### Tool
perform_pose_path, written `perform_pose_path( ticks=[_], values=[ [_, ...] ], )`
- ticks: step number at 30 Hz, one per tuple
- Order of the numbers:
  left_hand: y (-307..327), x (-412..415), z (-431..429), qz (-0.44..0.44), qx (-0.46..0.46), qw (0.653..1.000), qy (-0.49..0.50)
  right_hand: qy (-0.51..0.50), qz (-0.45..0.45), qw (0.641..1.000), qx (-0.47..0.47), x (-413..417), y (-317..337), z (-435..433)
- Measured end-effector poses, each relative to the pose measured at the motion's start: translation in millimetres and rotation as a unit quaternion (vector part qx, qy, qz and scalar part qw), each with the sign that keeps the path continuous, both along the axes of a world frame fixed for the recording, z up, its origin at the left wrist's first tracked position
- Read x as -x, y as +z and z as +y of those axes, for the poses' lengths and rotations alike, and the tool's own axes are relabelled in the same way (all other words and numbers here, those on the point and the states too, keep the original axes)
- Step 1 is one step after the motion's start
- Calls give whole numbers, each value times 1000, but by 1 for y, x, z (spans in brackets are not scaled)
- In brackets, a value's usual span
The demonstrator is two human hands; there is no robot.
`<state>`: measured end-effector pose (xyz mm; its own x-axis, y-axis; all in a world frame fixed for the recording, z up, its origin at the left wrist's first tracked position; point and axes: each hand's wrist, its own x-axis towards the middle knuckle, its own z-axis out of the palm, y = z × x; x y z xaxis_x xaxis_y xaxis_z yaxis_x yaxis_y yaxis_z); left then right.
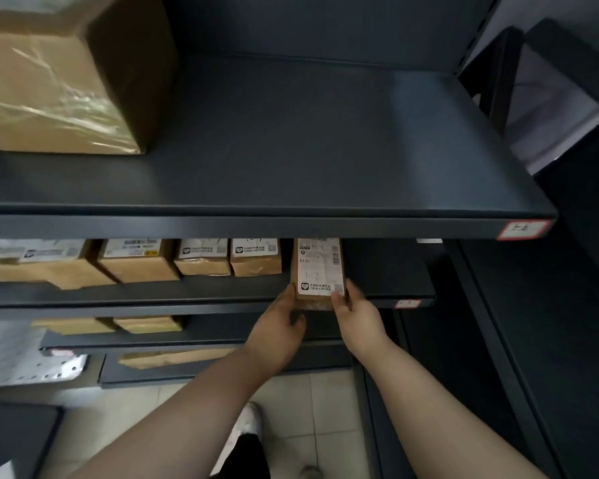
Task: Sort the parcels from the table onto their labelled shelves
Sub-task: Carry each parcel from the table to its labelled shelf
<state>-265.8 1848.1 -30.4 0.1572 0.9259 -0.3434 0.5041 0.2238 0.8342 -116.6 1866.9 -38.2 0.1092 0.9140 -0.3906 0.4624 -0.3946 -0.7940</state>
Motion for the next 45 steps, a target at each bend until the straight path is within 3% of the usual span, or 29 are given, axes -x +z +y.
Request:
perform_pose_path(
  ticks=[4, 7, 10, 13, 20, 29, 34, 45],
  values=[
    [-2, 6, 12, 55, -6, 996, -67, 11, -23, 999, 21, 3, -4, 2],
    [3, 13, 0, 120, -76, 985, -102, 86, -135, 983, -88, 3, 2, -16],
    [9, 11, -21, 218, -168, 947, -164, 196, -245, 935, -167, 3, 3, -38],
    [11, 1, -28, 294, -154, 918, -217, 246, -298, 909, -158, 2, -1, -46],
    [9, -12, 0, 360, -124, 893, -239, 293, -383, 870, -101, -3, 1, -9],
    [11, -18, 18, 386, -115, 887, -224, 334, -351, 871, -82, -9, 19, 14],
    [9, -22, -20, 408, -157, 873, -217, 317, -341, 873, -147, -14, 22, -30],
    [18, -35, -124, 466, -172, 854, -155, 323, -312, 886, -118, -37, 12, -124]
  ],
)
